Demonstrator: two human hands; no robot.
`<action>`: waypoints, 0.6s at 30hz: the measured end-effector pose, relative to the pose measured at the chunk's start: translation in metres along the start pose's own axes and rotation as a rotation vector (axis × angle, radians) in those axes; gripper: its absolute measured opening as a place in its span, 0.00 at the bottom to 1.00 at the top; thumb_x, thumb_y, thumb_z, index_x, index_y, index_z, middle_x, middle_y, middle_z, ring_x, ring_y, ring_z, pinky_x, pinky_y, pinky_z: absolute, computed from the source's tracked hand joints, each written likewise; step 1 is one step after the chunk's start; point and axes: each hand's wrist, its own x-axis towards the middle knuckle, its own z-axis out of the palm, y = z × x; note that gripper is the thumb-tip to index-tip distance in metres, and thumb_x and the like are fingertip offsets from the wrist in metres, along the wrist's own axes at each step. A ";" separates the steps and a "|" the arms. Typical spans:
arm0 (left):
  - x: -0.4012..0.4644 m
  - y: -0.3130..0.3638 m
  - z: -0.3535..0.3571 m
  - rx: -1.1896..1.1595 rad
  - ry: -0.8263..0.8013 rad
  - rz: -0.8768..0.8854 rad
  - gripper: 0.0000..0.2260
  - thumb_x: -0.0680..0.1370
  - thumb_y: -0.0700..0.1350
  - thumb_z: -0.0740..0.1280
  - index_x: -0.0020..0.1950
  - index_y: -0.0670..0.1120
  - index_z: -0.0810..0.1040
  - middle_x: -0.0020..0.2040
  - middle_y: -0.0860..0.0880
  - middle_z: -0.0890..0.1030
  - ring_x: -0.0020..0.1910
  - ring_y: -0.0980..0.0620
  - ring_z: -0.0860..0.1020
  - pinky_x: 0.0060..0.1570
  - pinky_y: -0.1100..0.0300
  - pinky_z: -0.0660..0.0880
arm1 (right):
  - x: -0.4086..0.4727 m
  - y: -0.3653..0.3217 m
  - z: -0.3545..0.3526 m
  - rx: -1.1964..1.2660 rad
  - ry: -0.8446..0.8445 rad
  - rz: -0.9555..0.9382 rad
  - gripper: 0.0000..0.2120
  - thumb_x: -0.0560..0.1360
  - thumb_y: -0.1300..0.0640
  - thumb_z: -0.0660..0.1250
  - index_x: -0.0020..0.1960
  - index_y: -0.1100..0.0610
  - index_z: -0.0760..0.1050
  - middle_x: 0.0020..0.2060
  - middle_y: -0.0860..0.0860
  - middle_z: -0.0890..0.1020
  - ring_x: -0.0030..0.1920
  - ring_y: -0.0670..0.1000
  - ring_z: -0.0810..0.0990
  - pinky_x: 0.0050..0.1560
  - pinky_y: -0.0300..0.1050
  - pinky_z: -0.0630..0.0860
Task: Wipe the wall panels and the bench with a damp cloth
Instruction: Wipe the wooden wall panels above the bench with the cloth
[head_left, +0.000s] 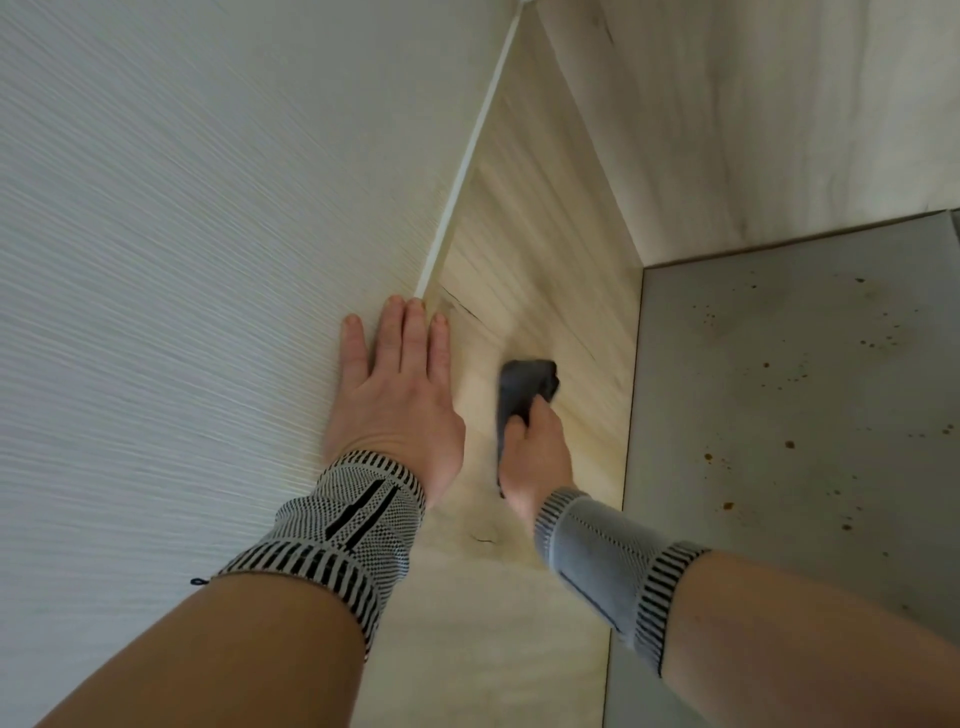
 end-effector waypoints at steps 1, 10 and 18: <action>0.000 0.000 0.000 -0.002 -0.001 0.005 0.32 0.81 0.52 0.44 0.76 0.41 0.28 0.78 0.41 0.32 0.77 0.41 0.32 0.67 0.39 0.26 | -0.016 -0.008 0.005 0.033 -0.001 -0.151 0.20 0.83 0.56 0.52 0.74 0.56 0.63 0.73 0.50 0.65 0.69 0.51 0.68 0.71 0.47 0.65; -0.001 0.000 0.002 0.030 0.019 0.013 0.32 0.81 0.52 0.44 0.77 0.41 0.30 0.79 0.41 0.34 0.78 0.40 0.33 0.68 0.38 0.27 | -0.008 0.028 -0.010 -0.029 -0.026 0.285 0.15 0.83 0.56 0.51 0.67 0.57 0.67 0.60 0.55 0.76 0.49 0.54 0.78 0.52 0.48 0.76; -0.001 0.000 0.006 0.042 0.046 0.014 0.33 0.80 0.55 0.43 0.78 0.41 0.32 0.79 0.41 0.35 0.78 0.40 0.34 0.70 0.37 0.30 | -0.030 0.006 0.001 -0.023 -0.047 -0.404 0.18 0.82 0.58 0.54 0.71 0.58 0.66 0.69 0.53 0.68 0.66 0.50 0.69 0.70 0.43 0.64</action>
